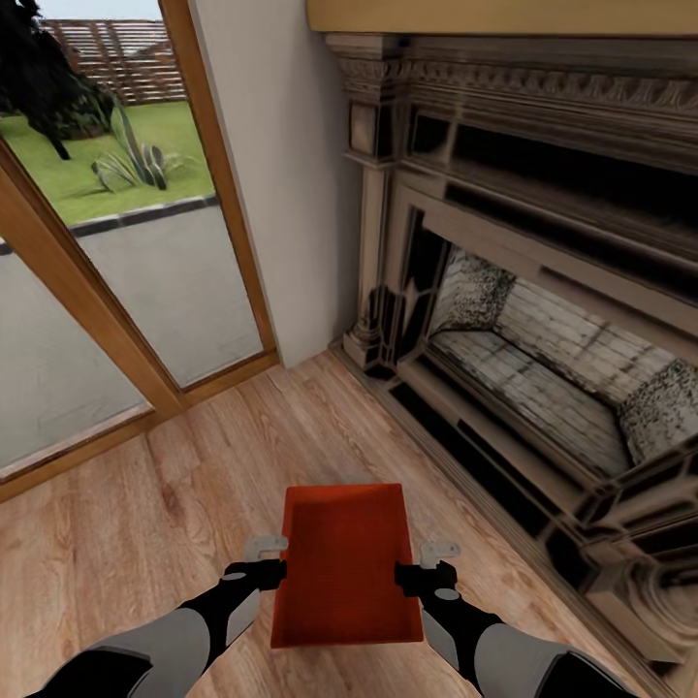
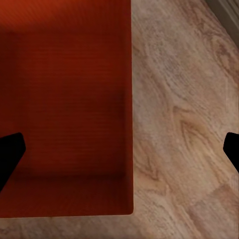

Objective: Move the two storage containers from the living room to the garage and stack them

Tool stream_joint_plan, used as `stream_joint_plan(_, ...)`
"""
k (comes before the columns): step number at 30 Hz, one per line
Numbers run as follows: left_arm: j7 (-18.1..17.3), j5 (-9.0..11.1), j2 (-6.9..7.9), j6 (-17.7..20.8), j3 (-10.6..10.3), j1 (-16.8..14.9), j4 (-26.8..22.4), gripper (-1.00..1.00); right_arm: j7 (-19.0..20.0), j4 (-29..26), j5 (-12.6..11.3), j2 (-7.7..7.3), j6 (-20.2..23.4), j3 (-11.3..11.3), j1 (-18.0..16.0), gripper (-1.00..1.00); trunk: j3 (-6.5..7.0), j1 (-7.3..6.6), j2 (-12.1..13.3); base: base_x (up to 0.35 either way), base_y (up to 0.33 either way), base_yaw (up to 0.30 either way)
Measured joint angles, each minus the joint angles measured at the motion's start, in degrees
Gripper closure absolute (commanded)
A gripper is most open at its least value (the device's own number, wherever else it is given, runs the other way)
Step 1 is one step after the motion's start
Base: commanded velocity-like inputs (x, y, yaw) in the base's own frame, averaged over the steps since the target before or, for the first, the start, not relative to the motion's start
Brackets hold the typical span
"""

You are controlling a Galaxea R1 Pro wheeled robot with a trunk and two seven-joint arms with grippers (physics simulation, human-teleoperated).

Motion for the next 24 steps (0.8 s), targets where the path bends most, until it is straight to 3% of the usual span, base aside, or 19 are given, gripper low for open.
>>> stream_joint_plan(24, 0.00, 0.27, 0.27, -0.03, 0.05, -0.02, -0.12, -1.00, 0.00, 0.00, 0.00, 0.19, -0.04, 0.03, 0.00, -1.00, -4.31, 5.27, -9.63, 0.000, 0.000, 0.000)
